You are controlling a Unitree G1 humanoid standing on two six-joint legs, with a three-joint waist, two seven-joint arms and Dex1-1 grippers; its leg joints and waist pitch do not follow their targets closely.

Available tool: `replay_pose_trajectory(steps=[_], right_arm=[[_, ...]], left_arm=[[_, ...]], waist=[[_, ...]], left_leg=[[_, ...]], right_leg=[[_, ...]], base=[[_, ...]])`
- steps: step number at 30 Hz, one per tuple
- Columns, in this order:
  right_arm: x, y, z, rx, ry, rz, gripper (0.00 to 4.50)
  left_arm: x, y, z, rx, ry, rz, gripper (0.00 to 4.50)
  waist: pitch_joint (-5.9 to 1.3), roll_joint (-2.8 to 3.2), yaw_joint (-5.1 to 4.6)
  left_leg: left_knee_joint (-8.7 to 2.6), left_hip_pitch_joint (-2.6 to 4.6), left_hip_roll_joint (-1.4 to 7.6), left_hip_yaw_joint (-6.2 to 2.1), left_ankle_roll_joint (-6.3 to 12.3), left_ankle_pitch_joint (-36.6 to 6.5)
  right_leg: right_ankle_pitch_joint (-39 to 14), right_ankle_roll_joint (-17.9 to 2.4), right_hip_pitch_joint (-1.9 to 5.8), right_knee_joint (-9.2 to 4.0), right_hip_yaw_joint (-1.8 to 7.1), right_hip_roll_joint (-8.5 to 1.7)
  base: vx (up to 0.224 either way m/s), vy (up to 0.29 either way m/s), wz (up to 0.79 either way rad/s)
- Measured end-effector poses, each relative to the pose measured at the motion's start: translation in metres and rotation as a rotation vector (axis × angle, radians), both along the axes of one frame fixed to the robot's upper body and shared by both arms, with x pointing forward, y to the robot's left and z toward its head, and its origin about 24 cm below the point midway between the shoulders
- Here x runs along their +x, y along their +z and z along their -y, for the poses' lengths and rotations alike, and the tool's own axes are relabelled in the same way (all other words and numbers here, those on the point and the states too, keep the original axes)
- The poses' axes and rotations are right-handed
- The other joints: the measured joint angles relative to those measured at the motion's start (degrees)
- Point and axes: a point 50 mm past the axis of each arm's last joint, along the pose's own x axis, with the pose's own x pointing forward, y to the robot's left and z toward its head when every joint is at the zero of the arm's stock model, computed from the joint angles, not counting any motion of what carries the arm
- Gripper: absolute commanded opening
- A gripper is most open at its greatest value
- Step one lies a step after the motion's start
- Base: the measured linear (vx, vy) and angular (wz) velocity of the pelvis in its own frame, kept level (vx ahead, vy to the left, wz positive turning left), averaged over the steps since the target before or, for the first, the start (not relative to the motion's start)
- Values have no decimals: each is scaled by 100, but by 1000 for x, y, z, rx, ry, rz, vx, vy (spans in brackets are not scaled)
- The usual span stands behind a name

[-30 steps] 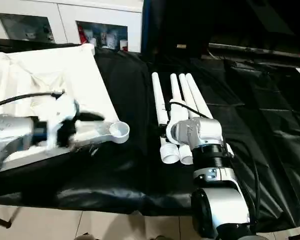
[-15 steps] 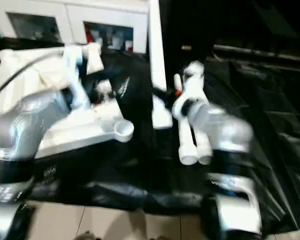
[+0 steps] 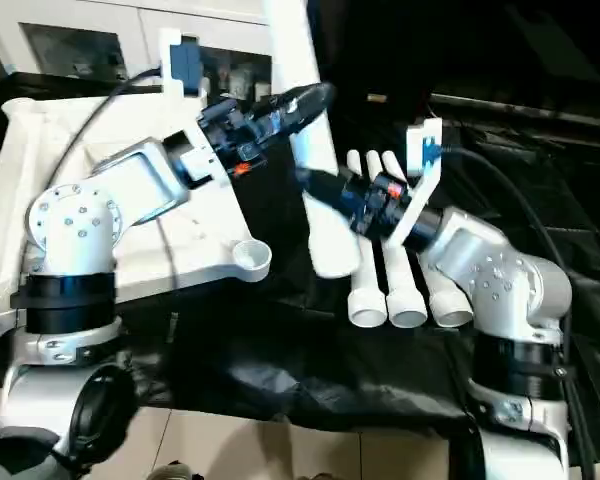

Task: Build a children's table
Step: Pick table leg

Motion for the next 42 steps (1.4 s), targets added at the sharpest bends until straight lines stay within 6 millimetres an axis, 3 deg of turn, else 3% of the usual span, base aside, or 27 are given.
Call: replay_pose_trajectory(steps=[4,5,8,15,20,22,25,28,38,40,42], right_arm=[[-1,-3,-3,-8,14,-5,186],[-1,-3,-3,-10,15,-1,186],[-3,-1,-6,-16,23,17,186],[-5,-2,-11,-28,39,32,186],[-5,-3,-12,-28,40,41,186],[-6,-4,-12,-28,36,39,186],[-7,-5,-13,-32,40,39,186],[-6,-5,-13,-41,34,42,186],[-5,-5,-18,-51,11,67,186],[-3,-7,-22,-43,0,59,256],[-1,-9,-23,-64,-30,55,258]], left_arm=[[0,-1,-1,-11,-2,-29,450],[0,0,-2,-26,-3,-40,414],[-1,0,-5,-58,-16,-64,409],[-1,1,-7,-58,-25,-67,348],[-1,0,-7,-58,-16,-75,326],[-1,-1,-7,-55,-16,-80,287],[-1,-3,-8,-51,-6,-91,283],[-1,-3,-9,-49,-5,-91,245],[1,-2,-11,-45,36,-91,187],[2,-2,-11,-36,58,-87,186],[3,-3,-9,-15,70,-83,186]], waist=[[0,0,16],[0,0,27],[0,0,53],[0,0,85],[0,1,86],[0,1,85],[0,1,81],[0,1,75],[1,9,81],[2,14,76],[2,15,78]], left_leg=[[0,-2,0,-5,-4,2],[0,-3,0,-5,-4,2],[-1,-4,0,-8,-5,3],[0,-6,0,-17,-5,3],[0,-6,0,-18,-6,3],[0,-7,0,-19,-7,4],[0,-7,0,-20,-7,4],[0,-6,0,-20,-7,4],[-1,-8,1,-26,-8,3],[-1,-9,1,-28,-8,3],[-1,-9,1,-28,-10,3]], right_leg=[[0,0,0,-2,-1,0],[0,0,0,-3,-1,0],[0,0,-1,-4,-2,0],[0,1,0,-6,-4,-2],[0,1,0,-6,-6,-2],[0,1,0,-7,-6,-2],[0,1,0,-6,-7,-2],[0,1,0,-6,-7,-2],[0,1,0,-7,-11,-2],[0,1,0,-7,-12,-2],[1,1,0,-7,-13,-2]], base=[[0,0,0],[0,0,0],[0,0,0],[0,0,0],[0,0,0],[0,0,0],[0,0,0],[0,0,0],[0,0,0],[0,0,0],[0,0,0]])
